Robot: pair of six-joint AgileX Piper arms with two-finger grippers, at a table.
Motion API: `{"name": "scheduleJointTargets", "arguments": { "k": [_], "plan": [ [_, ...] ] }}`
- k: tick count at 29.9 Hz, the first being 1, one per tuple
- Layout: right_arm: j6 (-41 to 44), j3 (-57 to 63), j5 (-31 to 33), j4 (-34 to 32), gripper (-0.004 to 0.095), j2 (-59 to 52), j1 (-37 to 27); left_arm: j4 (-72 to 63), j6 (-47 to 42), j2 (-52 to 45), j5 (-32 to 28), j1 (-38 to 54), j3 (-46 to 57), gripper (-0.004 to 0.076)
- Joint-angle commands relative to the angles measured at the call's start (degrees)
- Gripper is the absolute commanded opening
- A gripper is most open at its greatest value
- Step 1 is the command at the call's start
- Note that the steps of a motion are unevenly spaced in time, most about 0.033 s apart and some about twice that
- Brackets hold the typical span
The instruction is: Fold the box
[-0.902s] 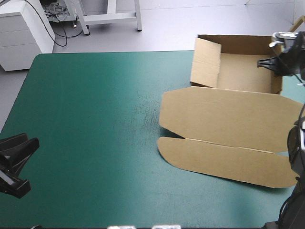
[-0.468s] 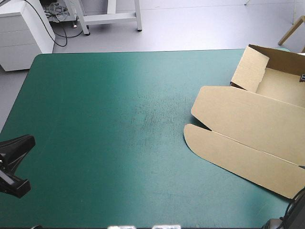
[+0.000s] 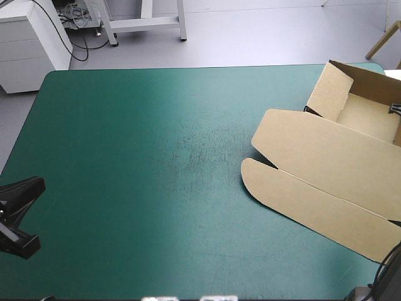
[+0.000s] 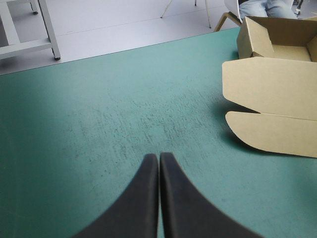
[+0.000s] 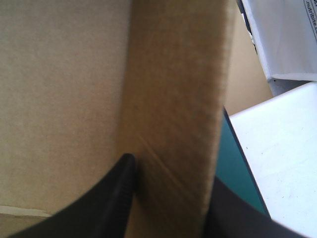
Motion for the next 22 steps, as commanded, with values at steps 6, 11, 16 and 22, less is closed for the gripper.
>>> {"name": "scheduleJointTargets", "arguments": {
  "k": [6,11,16,22],
  "plan": [
    [0.9,-1.9,-1.3,-1.4,0.0936,-9.8,-1.0,-0.3,-0.7,0.6,2.4,-0.2,-0.9,-0.001],
    [0.4,-1.5,-1.3,5.7,0.0927,-19.4,-1.0,1.9,-0.7,0.6,2.4,-0.2,-0.9,-0.001],
    [-4.4,2.7,-1.3,15.7,0.0898,-30.5,1.3,5.6,-0.7,0.6,2.4,-0.2,-0.9,-0.001],
    [-6.6,13.7,-1.3,15.5,0.0493,-44.0,10.5,10.7,-0.7,0.6,2.4,-0.2,-0.9,-0.001]
  ]
}}
